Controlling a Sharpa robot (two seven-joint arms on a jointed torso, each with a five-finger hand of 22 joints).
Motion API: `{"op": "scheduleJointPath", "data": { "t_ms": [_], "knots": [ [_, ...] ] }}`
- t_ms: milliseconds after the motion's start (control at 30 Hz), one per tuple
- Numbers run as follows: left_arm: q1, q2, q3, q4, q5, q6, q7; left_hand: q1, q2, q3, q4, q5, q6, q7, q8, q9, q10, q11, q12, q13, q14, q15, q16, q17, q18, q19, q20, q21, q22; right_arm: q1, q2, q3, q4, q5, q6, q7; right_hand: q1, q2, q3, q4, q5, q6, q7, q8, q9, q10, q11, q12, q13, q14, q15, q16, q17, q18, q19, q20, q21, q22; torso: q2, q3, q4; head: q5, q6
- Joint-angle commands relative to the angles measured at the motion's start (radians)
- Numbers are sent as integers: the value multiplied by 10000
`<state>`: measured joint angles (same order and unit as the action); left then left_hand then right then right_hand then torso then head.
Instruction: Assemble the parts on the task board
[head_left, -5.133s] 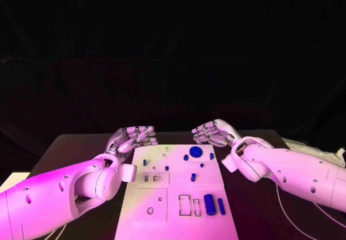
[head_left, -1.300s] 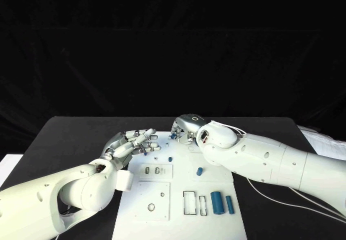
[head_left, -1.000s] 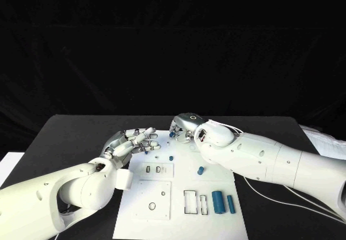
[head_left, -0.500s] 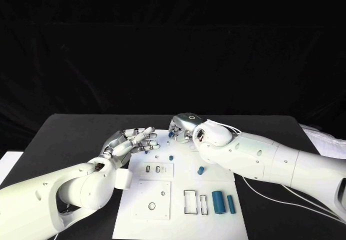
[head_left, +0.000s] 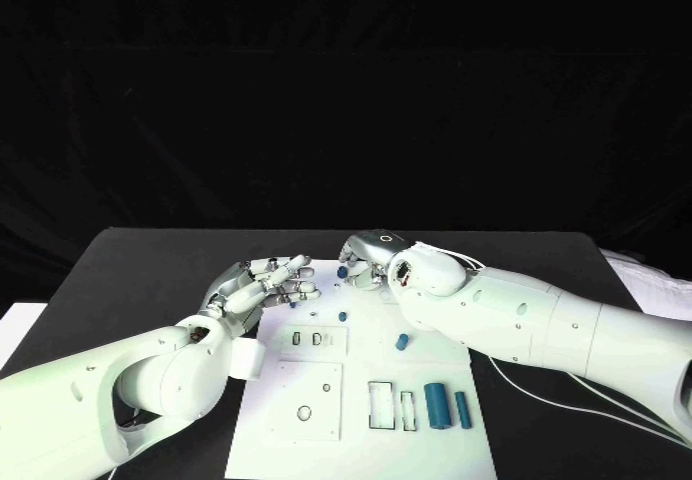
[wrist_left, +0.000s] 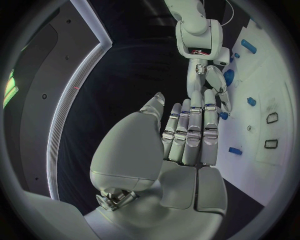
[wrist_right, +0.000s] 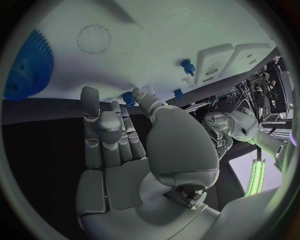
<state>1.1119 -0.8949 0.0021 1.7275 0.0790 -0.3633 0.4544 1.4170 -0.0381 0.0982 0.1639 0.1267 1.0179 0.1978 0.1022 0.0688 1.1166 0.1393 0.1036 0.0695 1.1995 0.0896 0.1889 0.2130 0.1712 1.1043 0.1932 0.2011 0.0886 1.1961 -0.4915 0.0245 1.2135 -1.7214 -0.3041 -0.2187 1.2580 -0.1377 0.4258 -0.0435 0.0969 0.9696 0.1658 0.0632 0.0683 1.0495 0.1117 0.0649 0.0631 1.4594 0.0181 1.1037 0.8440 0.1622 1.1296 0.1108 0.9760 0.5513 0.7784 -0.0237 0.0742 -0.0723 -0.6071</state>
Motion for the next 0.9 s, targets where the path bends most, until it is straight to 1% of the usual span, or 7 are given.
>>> {"op": "scheduleJointPath", "data": {
  "t_ms": [33, 233, 367, 467, 533, 733, 900],
  "knots": [
    [13, -11, 9, 15, -22, 217, 20, -23, 79, -16, -51, -39, 20, 69, -42, -6, 13, 55, -63, 10, -43, 7, -58, 16, 91, 21, 26, -19, -16, 6, -349, 41, 468, 35, -458, -20, 198, 87, -102, -1, 135, 194, -26, 60, 43, 141, -38, 99, 25, 41, 31, -42, -44, 153, 14, 6, 26, 43, -2, 7, -24, -6, 30],
    [13, -70, 8, 46, -22, 234, 11, -23, 79, -16, -51, -39, 20, 69, -42, -6, 13, 55, -63, 10, -43, 7, -58, 16, 91, 21, 26, -19, -16, 69, -1706, 189, 1788, 936, -548, -233, 170, 172, -92, 163, 352, 439, -110, 49, 66, 1435, -290, 662, 201, 260, -169, 593, 822, 5, 556, -74, 687, 1005, -39, 11, -118, -8, 74],
    [12, -114, 7, 68, -22, 266, -5, -24, 81, -17, -56, -39, 19, 69, -47, -6, 12, 56, -69, 10, -51, 9, -69, 22, 91, 16, 29, -29, -21, 133, -2663, 241, 2484, 2129, -369, -516, 1, -196, -421, 268, 801, 504, -310, 35, 57, 3490, -719, 1815, 897, 639, -537, 2015, 2801, -353, 1647, -355, 2110, 3169, -82, 18, -236, -6, 73],
    [12, -136, 6, 58, -22, 285, -1, -24, 81, -17, -56, -39, 19, 69, -47, -6, 12, 56, -69, 10, -51, 9, -69, 22, 91, 16, 29, -29, -21, 157, -3151, 259, 2767, 2620, 31, -761, -245, -413, -922, 455, 953, 322, -419, 5, 19, 4089, -825, 2630, 1615, 743, -640, 2631, 3658, -538, 2126, -497, 2791, 4215, -115, 31, -304, 7, 76],
    [12, -153, 6, 44, -22, 289, 1, -24, 81, -17, -56, -39, 19, 69, -47, -6, 12, 56, -69, 10, -51, 9, -69, 22, 91, 16, 29, -29, -21, 166, -3355, 265, 2824, 2783, 419, -926, 42, -289, -1774, 683, 1071, 131, -452, 158, 44, 3625, -880, 5915, 5305, 729, -674, 3208, 4410, -647, 2290, -532, 3225, 4773, -140, 52, -360, 13, 70],
    [11, -148, 4, 10, -22, 320, 3, -24, 81, -17, -56, -39, 19, 69, -47, -6, 12, 56, -69, 10, -51, 9, -69, 22, 91, 16, 29, -29, -21, 160, -3462, 271, 2674, 2638, 1076, -1215, 335, -47, -2846, 1490, 1009, -134, -297, 31, 42, 3327, -649, 9658, 9618, 793, -489, 3785, 5403, -703, 2323, -368, 3602, 5356, -149, 103, -426, 41, 53],
    [10, -120, 4, -11, -22, 357, -8, -24, 81, -17, -56, -39, 19, 69, -47, -6, 12, 56, -69, 10, -51, 9, -69, 22, 91, 16, 29, -29, -21, 150, -3327, 269, 2483, 2512, 1183, -1268, 606, -50, -3098, 1795, 1015, -186, -228, 25, 43, 3469, -613, 10751, 10898, 851, -419, 4002, 5829, -713, 2321, -317, 3707, 5502, -141, 80, -402, 42, 51]
  ]
}}
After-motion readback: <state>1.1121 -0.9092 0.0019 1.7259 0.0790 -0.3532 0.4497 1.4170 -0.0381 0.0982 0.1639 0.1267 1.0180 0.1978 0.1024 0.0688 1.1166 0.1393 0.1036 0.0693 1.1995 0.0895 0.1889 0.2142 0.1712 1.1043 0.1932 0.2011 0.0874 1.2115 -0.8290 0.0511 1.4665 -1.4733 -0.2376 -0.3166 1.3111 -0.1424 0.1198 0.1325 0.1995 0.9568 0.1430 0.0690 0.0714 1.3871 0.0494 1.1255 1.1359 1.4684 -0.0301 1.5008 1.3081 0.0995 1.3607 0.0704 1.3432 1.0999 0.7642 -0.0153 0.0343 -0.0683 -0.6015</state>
